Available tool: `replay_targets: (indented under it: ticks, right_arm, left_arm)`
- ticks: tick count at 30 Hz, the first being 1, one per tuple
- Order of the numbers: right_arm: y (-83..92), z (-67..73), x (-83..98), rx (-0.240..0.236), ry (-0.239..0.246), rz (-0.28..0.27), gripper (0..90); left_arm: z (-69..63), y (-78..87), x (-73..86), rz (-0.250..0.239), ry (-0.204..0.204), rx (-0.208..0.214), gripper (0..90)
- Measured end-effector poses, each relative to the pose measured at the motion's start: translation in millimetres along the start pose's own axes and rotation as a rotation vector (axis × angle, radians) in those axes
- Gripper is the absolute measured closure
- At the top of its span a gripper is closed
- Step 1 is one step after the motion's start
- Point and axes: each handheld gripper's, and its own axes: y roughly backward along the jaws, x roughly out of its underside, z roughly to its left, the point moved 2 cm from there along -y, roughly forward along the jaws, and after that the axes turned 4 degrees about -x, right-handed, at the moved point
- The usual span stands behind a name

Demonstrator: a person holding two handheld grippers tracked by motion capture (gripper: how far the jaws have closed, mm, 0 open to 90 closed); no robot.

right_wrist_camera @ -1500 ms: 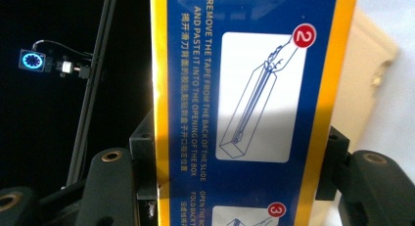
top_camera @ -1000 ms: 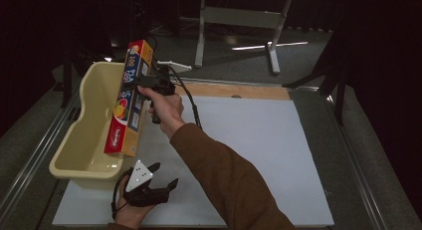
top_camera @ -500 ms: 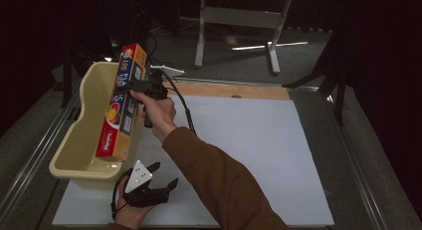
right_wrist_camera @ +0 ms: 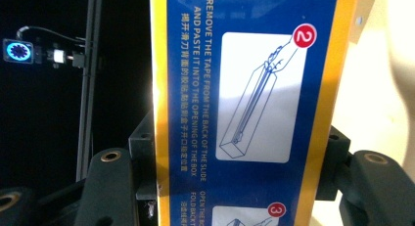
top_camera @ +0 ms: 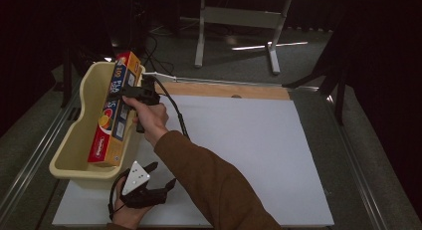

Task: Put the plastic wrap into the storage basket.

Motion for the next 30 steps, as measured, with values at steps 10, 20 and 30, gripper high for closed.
replay_targets:
  ticks: [10, 20, 30]
  right_arm:
    - [-7.0, -5.9, 2.0, 0.023, -0.035, 0.019, 37.9]
    - [-12.7, -13.1, 2.1, 0.062, -0.062, 0.035, 35.8]
    - [0.4, -5.4, -9.0, -0.003, -0.052, 0.034, 33.0]
  left_arm:
    - [1.4, 0.0, 0.4, 0.001, 0.008, -0.005, 20.4]
    - [1.8, 0.7, 0.2, 0.002, 0.009, -0.007, 20.4]
    - [2.0, -0.7, 0.6, 0.004, 0.014, -0.009, 20.4]
